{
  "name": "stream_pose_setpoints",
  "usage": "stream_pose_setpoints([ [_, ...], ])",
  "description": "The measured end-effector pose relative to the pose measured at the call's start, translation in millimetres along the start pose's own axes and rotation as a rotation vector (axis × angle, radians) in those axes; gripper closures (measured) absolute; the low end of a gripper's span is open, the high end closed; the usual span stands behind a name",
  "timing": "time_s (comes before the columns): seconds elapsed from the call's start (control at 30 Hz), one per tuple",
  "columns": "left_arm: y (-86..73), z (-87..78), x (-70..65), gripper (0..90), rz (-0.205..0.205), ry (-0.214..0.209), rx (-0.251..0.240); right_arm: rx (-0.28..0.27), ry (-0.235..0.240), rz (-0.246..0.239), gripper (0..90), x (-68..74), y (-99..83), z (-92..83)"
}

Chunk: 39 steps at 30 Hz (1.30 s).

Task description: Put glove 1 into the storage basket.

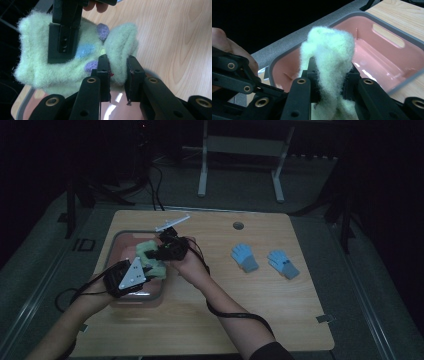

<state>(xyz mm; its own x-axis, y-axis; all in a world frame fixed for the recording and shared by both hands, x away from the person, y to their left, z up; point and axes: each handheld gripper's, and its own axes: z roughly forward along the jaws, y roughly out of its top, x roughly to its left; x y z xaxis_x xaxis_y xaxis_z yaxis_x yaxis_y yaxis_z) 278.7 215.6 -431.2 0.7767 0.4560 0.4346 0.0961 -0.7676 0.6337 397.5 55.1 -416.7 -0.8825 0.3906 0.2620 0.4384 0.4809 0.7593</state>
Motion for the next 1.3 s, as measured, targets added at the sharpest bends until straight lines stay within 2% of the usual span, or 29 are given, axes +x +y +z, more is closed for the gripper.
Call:
stream_pose_setpoints([
  [0.07,-2.9,-0.7,0.7,77.0,-0.001,-0.001,0.006,0.003,0.005,0.002,73.6,1.1,0.9,3.9],
  [0.1,-9.4,-1.0,2.6,77.0,-0.010,-0.008,0.013,0.010,0.012,-0.002,73.6,2.2,2.2,13.4],
  [0.27,-21.1,2.4,4.7,77.0,-0.003,-0.020,0.027,0.022,0.025,0.012,73.5,0.6,0.3,27.6],
  [0.3,-27.7,6.8,4.5,77.0,-0.001,-0.027,0.034,0.032,0.027,0.018,73.6,-1.2,-2.8,36.2],
  [0.43,-40.1,18.3,3.1,77.0,-0.023,-0.049,0.058,0.056,0.023,0.029,73.6,-4.3,-9.7,51.9],
  [0.53,-47.4,24.4,1.8,77.0,-0.031,-0.064,0.079,0.084,0.025,0.040,73.6,-6.4,-14.5,63.8],
  [0.7,-56.3,32.0,2.8,76.8,-0.035,-0.097,0.087,0.122,0.019,0.038,73.4,-10.2,-19.9,77.2],
  [0.77,-57.1,35.3,3.3,76.8,-0.027,-0.101,0.092,0.132,-0.005,0.031,73.4,-11.6,-21.6,79.5],
  [0.87,-56.2,41.1,5.3,76.7,-0.029,-0.123,0.109,0.168,-0.016,0.025,73.2,-14.4,-23.0,83.8],
  [0.97,-55.1,47.4,6.8,76.6,-0.029,-0.142,0.130,0.209,-0.035,0.038,72.9,-16.3,-22.8,88.3],
  [1.1,-54.9,53.1,9.9,76.4,-0.026,-0.153,0.152,0.258,-0.088,0.054,72.2,-17.0,-20.5,95.1],
  [1.2,-54.5,56.6,12.8,75.9,-0.014,-0.162,0.171,0.289,-0.131,0.035,71.1,-15.9,-16.8,99.4],
  [1.3,-54.2,59.8,13.8,75.0,-0.012,-0.168,0.193,0.313,-0.152,0.051,66.7,-17.8,-14.4,102.7],
])
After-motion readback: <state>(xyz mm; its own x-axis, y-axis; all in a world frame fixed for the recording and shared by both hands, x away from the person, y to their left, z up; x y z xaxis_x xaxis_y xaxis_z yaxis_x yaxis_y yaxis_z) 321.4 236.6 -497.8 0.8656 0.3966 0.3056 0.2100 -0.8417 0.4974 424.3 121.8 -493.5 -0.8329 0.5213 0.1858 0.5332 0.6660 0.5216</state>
